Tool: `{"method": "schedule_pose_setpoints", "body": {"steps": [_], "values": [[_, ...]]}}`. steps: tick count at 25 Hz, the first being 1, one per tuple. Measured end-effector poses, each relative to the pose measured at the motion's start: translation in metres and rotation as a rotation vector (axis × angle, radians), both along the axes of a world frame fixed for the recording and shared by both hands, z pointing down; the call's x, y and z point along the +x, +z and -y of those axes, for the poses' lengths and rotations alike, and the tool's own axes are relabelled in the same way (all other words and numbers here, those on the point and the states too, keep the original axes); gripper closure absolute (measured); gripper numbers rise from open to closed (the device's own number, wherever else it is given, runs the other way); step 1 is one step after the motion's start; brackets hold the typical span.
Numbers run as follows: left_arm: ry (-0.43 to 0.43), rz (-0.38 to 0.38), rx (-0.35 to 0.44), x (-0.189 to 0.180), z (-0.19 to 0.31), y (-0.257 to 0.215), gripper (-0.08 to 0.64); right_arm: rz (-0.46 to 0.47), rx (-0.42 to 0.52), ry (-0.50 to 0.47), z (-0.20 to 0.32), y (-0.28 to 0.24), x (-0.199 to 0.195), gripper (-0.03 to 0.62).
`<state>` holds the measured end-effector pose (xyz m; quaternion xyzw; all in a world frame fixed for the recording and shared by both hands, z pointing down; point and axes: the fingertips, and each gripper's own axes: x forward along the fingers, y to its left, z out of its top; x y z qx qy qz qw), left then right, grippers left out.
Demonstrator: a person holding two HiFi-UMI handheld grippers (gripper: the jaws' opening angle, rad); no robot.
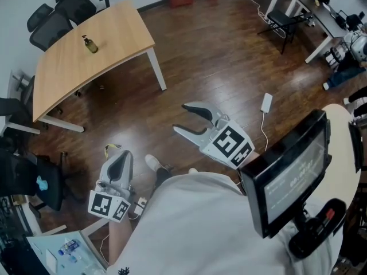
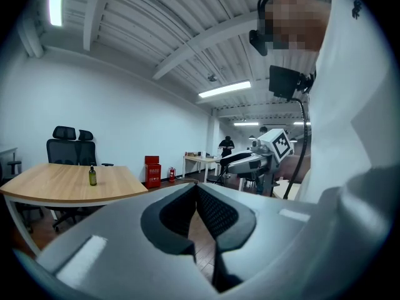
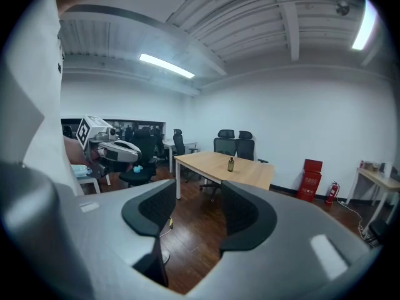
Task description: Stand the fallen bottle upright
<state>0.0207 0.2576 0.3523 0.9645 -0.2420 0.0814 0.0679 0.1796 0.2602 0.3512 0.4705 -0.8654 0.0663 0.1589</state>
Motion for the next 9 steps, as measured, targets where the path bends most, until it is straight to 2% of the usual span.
{"method": "schedule_pose_setpoints", "body": {"steps": [9], "values": [[0.001, 0.0, -0.022, -0.0041, 0.0044, 0.0002, 0.56, -0.002, -0.006, 0.007, 0.0055, -0.0032, -0.002, 0.373]]}}
